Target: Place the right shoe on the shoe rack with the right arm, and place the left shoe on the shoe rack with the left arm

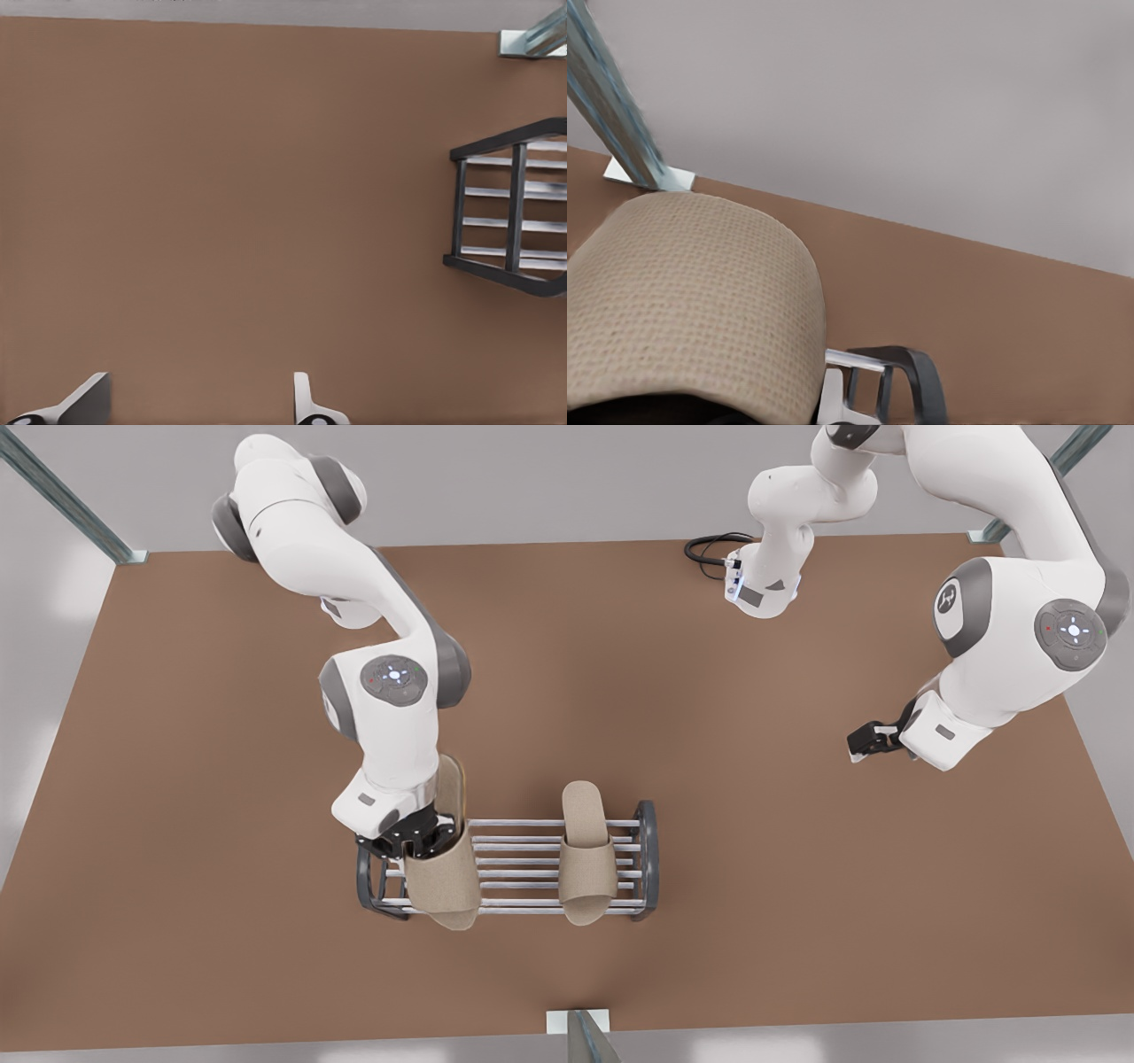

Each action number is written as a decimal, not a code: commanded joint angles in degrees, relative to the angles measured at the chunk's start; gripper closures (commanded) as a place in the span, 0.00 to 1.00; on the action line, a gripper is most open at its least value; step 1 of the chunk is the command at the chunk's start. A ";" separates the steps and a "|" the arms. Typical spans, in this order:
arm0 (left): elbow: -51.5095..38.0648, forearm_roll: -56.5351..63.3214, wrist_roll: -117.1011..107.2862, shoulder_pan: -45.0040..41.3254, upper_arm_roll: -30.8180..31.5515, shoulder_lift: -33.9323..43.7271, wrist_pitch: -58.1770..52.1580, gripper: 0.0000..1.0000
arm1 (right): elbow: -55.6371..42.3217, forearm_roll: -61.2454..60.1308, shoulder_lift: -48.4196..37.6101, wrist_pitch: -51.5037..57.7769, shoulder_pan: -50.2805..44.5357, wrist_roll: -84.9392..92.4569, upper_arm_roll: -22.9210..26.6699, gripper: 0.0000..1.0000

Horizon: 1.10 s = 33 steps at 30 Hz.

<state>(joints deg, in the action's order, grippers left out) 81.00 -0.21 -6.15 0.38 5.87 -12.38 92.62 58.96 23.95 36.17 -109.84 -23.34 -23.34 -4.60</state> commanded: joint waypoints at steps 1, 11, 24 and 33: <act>0.03 0.12 6.77 -0.21 0.02 -0.01 0.63 0.00 | -0.43 1.72 1.70 6.48 -0.83 -42.49 1.00 0.79; 0.38 0.73 6.68 -0.21 0.02 -0.45 1.42 0.00 | -2.10 1.54 5.14 1.83 -6.81 -49.52 4.87 0.79; 0.29 2.32 6.68 -0.30 0.02 -0.89 1.51 0.00 | 13.11 3.74 1.97 -8.55 -7.77 -49.08 4.43 0.79; 0.29 2.58 6.59 -0.38 0.02 -0.89 1.60 0.00 | 23.13 8.13 -1.37 -14.79 -8.04 -49.96 4.43 0.08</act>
<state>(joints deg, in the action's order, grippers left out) 81.25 2.24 -0.53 -0.03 5.87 -13.38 94.17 82.06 30.82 34.84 -122.26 -31.33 -64.28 -0.20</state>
